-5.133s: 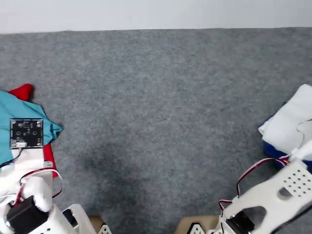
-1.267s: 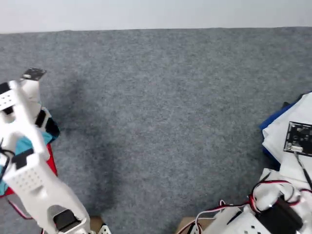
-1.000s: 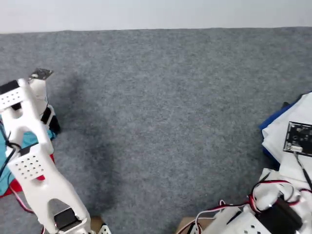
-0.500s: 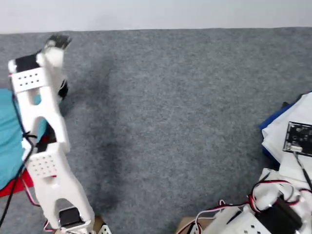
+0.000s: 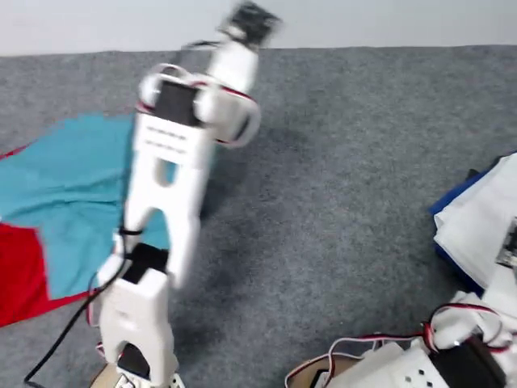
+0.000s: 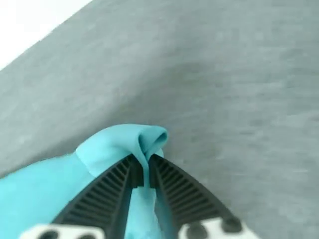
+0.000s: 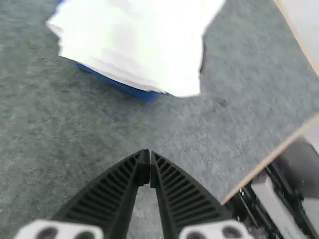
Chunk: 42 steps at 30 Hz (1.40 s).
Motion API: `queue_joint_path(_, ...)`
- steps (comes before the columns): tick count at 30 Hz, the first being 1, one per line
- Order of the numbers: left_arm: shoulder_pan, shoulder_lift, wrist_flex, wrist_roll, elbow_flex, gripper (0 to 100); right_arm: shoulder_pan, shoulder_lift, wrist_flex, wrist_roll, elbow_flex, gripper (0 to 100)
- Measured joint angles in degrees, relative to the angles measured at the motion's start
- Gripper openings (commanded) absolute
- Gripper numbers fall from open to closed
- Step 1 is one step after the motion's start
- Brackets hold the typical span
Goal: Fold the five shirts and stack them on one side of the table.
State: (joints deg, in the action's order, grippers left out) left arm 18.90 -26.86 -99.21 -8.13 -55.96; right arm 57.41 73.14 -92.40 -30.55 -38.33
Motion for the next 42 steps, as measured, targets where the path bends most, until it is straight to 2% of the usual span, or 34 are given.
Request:
queue_joint_path(4, 9.0, 0.0, 0.3, 1.9, 0.0, 0, 2.3, 0.0, 0.0, 0.0, 0.0, 0.9)
queue_joint_path(7, 13.3, 0.0, 2.5, 2.6, 0.0, 0, 2.6, 0.0, 0.0, 0.0, 0.0, 0.9)
queue_joint_path(17, 24.6, 0.1, 4.8, 2.6, -2.9, 0, 2.6, 0.0, 0.0, 0.0, 0.0, 0.9)
queue_joint_path(20, 25.7, 0.1, 4.3, 2.6, -3.0, 7, 2.6, 0.0, 0.0, 0.0, 0.0, 0.9)
queue_joint_path(23, 24.4, 0.2, 2.4, 2.6, -3.0, 16, 2.6, 0.0, 0.0, 0.0, 0.0, 0.9)
queue_joint_path(35, 11.8, 5.7, 0.0, 5.4, -3.3, 20, 2.5, -0.2, 0.4, -3.3, -4.4, 0.9)
queue_joint_path(38, 6.6, 9.2, 0.0, 5.4, -2.3, 20, 2.5, -0.1, 0.5, -3.3, -4.4, 0.9)
queue_joint_path(42, -3.3, 15.1, 0.0, 5.4, 2.9, 20, -1.0, 0.0, 0.5, -3.4, -4.4, 0.9)
